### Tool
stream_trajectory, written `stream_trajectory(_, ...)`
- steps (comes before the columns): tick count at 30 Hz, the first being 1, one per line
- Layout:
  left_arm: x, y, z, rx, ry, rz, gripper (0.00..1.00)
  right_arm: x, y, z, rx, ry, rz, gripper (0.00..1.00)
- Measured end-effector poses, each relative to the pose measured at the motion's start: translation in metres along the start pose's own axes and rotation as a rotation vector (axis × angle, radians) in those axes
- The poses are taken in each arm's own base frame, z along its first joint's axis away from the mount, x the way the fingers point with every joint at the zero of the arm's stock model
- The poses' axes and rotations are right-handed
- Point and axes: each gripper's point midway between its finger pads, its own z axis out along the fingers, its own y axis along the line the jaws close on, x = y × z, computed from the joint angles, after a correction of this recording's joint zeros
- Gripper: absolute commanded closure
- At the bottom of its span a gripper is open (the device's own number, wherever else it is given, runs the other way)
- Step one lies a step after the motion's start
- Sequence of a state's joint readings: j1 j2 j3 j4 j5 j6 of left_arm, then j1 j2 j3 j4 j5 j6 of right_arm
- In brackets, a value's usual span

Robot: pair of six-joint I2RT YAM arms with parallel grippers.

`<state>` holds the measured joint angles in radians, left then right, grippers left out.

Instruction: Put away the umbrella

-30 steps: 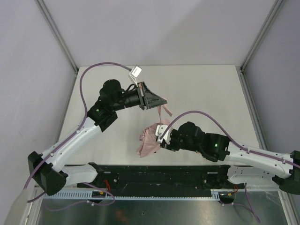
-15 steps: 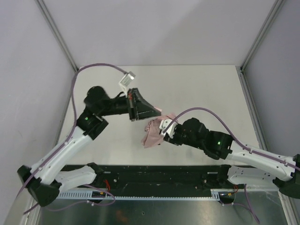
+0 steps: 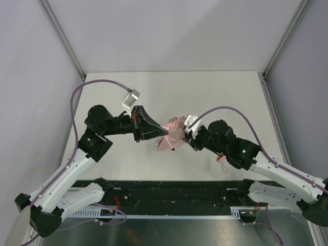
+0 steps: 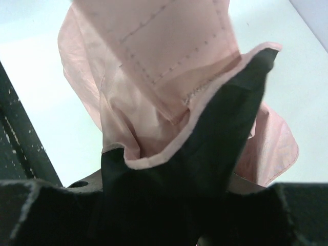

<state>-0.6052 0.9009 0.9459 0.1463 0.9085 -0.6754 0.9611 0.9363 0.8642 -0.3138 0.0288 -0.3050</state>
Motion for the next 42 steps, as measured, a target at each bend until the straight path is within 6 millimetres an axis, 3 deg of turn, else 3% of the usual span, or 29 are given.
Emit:
stream_trajectory(5,0.011,-0.002,0.006,0.031,0.038,-0.019,1.0,-0.002,-0.011,0.01,0.016,-0.02,0.075,1.0)
stream_trajectory(9,0.037,-0.005,0.017,0.066,0.092,-0.064,0.98,-0.003,-0.027,0.023,0.046,-0.035,0.123,1.0)
stream_trajectory(14,0.076,0.023,0.021,-0.03,0.119,-0.148,0.93,-0.002,-0.055,0.033,0.104,-0.061,0.192,1.0)
stream_trajectory(17,0.09,0.041,0.019,-0.108,0.117,-0.182,0.73,-0.003,-0.058,0.038,0.097,-0.071,0.202,1.0)
stream_trajectory(20,0.096,0.051,0.016,-0.163,0.117,-0.193,0.42,-0.005,-0.057,0.039,0.081,-0.08,0.193,1.0)
stream_trajectory(22,0.097,0.055,0.015,-0.186,0.117,-0.181,0.14,-0.008,-0.055,0.039,0.065,-0.087,0.171,1.0)
stream_trajectory(24,0.099,0.059,0.01,-0.215,0.123,-0.176,0.04,-0.008,-0.055,0.039,0.059,-0.089,0.154,1.0)
stream_trajectory(28,0.094,0.066,-0.006,-0.274,0.103,-0.179,0.01,-0.009,-0.055,0.039,0.048,-0.091,0.105,1.0)
stream_trajectory(33,0.069,0.077,-0.031,-0.371,-0.005,-0.235,0.01,-0.01,-0.055,0.039,0.061,-0.09,0.074,1.0)
stream_trajectory(42,0.058,0.109,-0.032,-0.547,-0.199,-0.769,0.01,-0.02,-0.037,0.058,0.114,-0.092,0.025,1.0)
